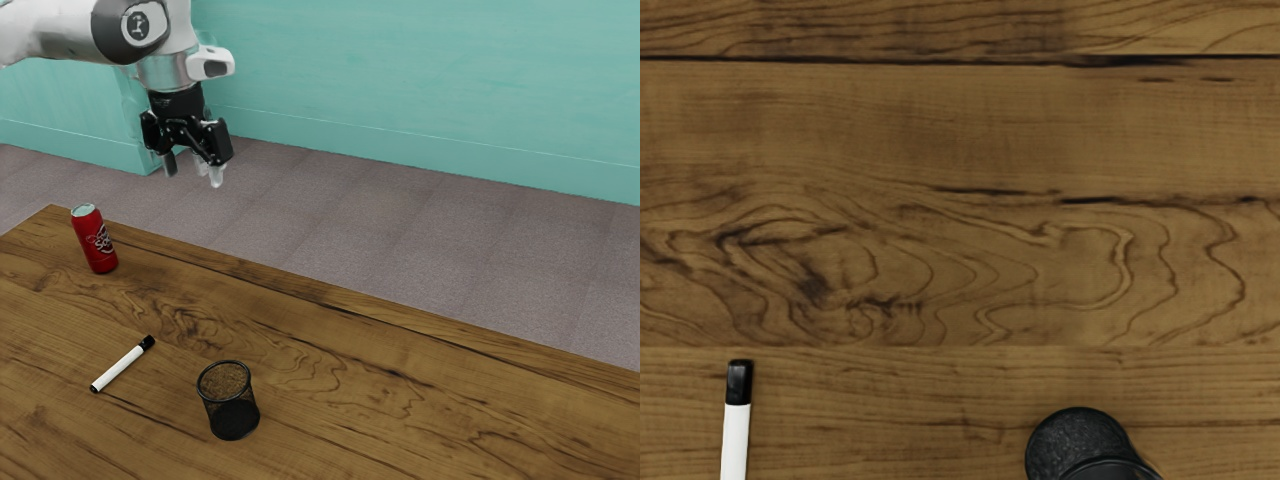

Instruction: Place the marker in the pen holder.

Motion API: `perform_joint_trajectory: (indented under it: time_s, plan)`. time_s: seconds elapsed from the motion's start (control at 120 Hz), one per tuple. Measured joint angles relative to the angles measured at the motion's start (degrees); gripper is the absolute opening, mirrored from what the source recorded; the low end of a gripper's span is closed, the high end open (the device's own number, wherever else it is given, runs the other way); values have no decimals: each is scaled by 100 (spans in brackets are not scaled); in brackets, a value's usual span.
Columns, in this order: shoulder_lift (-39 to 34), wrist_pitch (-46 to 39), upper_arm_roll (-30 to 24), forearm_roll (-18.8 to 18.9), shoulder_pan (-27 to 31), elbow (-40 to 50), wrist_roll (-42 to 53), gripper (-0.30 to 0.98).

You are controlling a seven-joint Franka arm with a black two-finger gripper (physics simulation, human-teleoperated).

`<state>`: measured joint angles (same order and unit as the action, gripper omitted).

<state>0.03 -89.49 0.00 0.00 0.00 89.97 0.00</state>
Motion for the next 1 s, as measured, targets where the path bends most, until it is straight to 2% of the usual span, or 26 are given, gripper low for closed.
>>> perform_joint_trajectory:
  time_s: [0.025, 0.05, 0.083, 0.117, 0.192, 0.267, 0.517, 0.617, 0.717, 0.858, 1.0]
  plan:
    - [1333, -170, 644, -88, -485, -487, 48, 68]
    - [2213, -330, 1051, -159, -206, -779, 96, 67]
    - [2872, -515, 1385, -230, 178, -1012, 157, 67]
    - [3084, -670, 1564, -274, 303, -1141, 229, 67]
    - [2594, -854, 1737, -333, 144, -1229, 403, 67]
    - [2449, -971, 1800, -365, 99, -1044, 563, 67]
    - [3043, -1404, 1928, -415, 117, -409, 888, 67]
    - [3061, -1566, 1934, -646, 94, -71, 1098, 66]
    - [2781, -1955, 1938, -830, -4, 705, 1342, 66]
    - [2043, -3042, 1946, -900, -276, 2214, 1702, 66]
    - [1642, -3910, 1957, -887, -399, 2877, 2052, 66]
